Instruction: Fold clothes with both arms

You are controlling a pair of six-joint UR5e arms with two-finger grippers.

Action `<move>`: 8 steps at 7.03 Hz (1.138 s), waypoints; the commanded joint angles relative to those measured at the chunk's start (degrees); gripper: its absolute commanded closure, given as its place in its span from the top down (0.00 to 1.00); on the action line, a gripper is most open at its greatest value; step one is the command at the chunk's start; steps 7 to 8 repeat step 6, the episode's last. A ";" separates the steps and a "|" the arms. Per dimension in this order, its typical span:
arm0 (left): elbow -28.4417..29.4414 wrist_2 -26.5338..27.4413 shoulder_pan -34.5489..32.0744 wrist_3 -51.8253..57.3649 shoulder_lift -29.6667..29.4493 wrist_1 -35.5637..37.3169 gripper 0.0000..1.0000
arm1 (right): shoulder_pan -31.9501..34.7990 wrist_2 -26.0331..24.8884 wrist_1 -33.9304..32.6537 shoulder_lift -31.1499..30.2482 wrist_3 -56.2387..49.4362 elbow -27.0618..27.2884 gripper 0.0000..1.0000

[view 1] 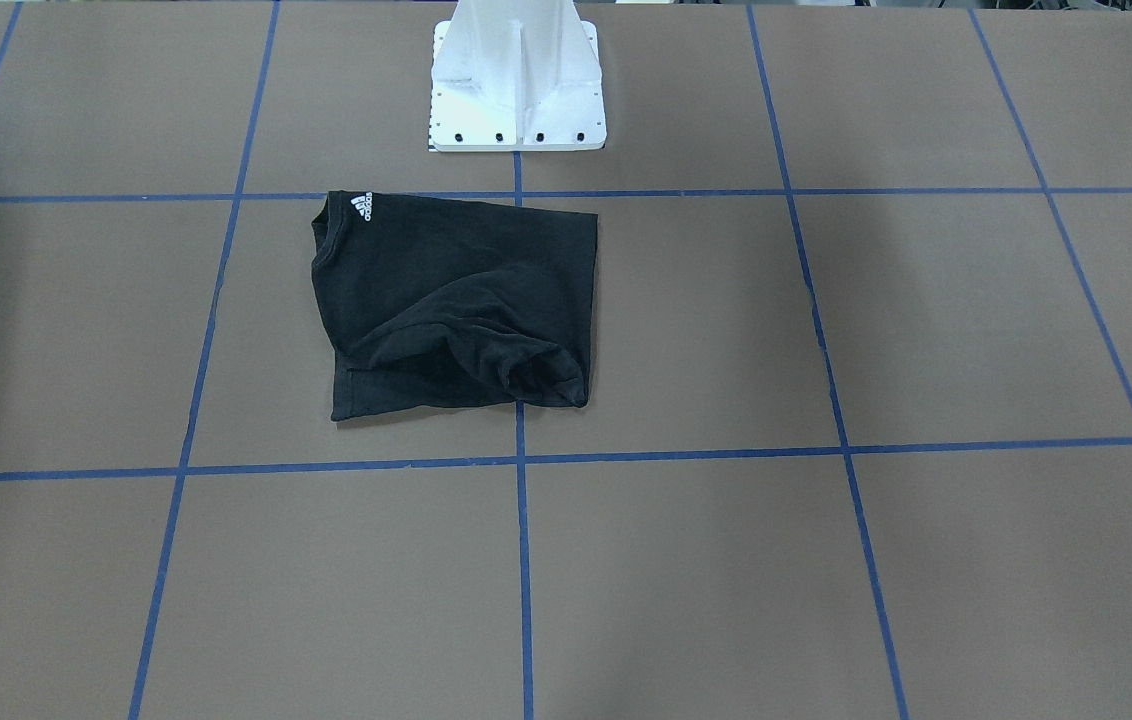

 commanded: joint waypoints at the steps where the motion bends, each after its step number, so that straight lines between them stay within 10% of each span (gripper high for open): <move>1: -0.18 -0.08 0.00 0.06 -0.14 -0.12 1.00 | -0.03 -0.04 0.00 0.00 0.22 0.07 1.00; 8: -1.41 0.01 0.00 0.06 -0.06 -0.03 1.00 | -0.03 -0.12 0.00 0.35 0.22 -0.37 1.00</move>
